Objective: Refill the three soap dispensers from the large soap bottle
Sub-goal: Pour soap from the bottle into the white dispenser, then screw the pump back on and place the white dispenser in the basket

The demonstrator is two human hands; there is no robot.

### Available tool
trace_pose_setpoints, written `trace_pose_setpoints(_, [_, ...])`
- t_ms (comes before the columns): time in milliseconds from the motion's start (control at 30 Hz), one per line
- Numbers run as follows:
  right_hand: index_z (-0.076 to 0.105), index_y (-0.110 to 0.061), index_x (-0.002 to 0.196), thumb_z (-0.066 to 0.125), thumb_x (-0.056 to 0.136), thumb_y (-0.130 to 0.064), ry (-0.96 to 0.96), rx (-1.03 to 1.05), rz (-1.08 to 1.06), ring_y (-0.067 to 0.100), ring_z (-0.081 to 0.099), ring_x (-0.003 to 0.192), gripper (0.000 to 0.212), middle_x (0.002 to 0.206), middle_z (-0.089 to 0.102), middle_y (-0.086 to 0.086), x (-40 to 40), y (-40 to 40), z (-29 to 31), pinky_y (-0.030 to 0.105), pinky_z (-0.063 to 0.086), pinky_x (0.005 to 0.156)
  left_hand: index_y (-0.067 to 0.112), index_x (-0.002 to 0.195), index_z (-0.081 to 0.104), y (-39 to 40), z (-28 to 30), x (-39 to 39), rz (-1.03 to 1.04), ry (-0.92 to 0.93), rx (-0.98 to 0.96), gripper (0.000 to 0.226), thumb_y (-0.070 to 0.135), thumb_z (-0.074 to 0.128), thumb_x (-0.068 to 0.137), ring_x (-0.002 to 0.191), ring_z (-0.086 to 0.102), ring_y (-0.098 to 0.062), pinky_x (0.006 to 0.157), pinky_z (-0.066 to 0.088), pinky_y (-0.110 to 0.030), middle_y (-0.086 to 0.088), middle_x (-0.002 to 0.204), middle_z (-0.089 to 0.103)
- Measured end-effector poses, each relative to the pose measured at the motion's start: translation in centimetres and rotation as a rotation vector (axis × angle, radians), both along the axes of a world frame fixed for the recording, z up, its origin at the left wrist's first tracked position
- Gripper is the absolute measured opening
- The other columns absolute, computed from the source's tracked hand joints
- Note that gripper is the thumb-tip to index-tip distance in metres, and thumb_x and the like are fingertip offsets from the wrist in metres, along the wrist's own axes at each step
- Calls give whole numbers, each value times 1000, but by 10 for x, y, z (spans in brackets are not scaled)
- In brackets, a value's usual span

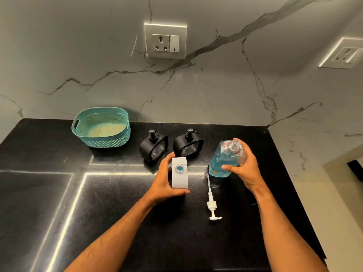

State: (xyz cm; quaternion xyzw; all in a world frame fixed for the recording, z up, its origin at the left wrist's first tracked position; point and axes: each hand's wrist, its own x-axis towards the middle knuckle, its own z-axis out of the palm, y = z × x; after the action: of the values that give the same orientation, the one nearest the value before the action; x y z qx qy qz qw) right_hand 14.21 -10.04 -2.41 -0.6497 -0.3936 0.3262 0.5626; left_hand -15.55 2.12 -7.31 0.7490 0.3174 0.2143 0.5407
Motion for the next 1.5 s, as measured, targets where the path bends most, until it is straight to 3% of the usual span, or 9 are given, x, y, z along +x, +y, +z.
trace_pose_setpoints(267, [46, -18, 145, 92, 70, -14, -20, 61, -233, 19, 53, 136, 88, 144, 55, 3, -21, -31, -20, 39, 47, 110, 36, 162, 15, 1, -2, -2, 10, -3, 3, 133, 46, 99, 59, 152, 32, -8, 122, 32, -31, 18, 165, 22])
trace_pose_setpoints(467, [61, -18, 91, 84, 82, -14, -211, 65, -591, 10, 58, 70, 25, 82, 63, 4, -67, -60, -26, 35, 51, 68, 36, 162, 17, -1, -1, -1, 0, 11, 0, 130, 48, 98, 60, 144, 33, 8, 116, 34, -22, 18, 162, 27])
trace_pose_setpoints(567, [64, -21, 82, 86, 80, -16, -387, -79, -473, 9, 62, 65, 23, 73, 65, -6, -87, -67, -38, 35, 53, 61, 33, 161, 19, -2, -2, 1, 2, 9, -3, 128, 45, 98, 61, 142, 36, 10, 113, 36, -20, 19, 160, 30])
trace_pose_setpoints(733, [60, -29, 99, 80, 74, -55, -688, -490, -170, 8, 59, 81, 42, 89, 59, -12, -114, -69, -50, 31, 53, 73, 31, 161, 22, -2, -4, 0, 10, -2, -5, 126, 35, 100, 63, 140, 40, 10, 106, 40, -12, 20, 158, 34])
trace_pose_setpoints(900, [54, -22, 102, 79, 78, -43, -803, -559, -91, 19, 60, 93, 41, 99, 60, -2, -131, -65, -50, 33, 52, 84, 29, 162, 23, -1, -6, -1, 20, 1, -11, 126, 34, 101, 62, 143, 40, 3, 113, 37, -18, 17, 158, 35])
trace_pose_setpoints(1067, [57, -21, 98, 80, 79, -26, -700, -513, -188, 20, 65, 88, 30, 94, 63, -3, -136, -62, -38, 31, 51, 76, 30, 161, 25, 2, -6, -3, 29, 1, -15, 124, 33, 100, 63, 142, 38, 6, 117, 36, -27, 16, 158, 36])
trace_pose_setpoints(1267, [61, -25, 89, 85, 72, -17, -638, -231, -342, 10, 63, 70, 31, 81, 64, -10, -135, -45, 15, 35, 54, 66, 32, 160, 27, 5, -10, -4, 26, -1, -5, 121, 35, 99, 63, 140, 39, 10, 110, 38, -17, 14, 158, 38])
trace_pose_setpoints(1400, [77, -19, 99, 87, 73, -14, -737, -59, -245, 3, 63, 82, 29, 95, 70, -7, -137, -27, 64, 7, 47, 77, 33, 159, 28, 5, -12, -5, 26, -3, 3, 119, 31, 100, 64, 140, 40, 9, 103, 42, -8, 15, 156, 40])
trace_pose_setpoints(1500, [79, -16, 105, 87, 76, -16, -794, -26, -138, 5, 65, 87, 30, 100, 71, -5, -140, -17, 89, 11, 53, 80, 32, 158, 29, 5, -13, -4, 33, 0, 14, 116, 27, 100, 65, 136, 40, 15, 100, 40, -3, 18, 152, 40])
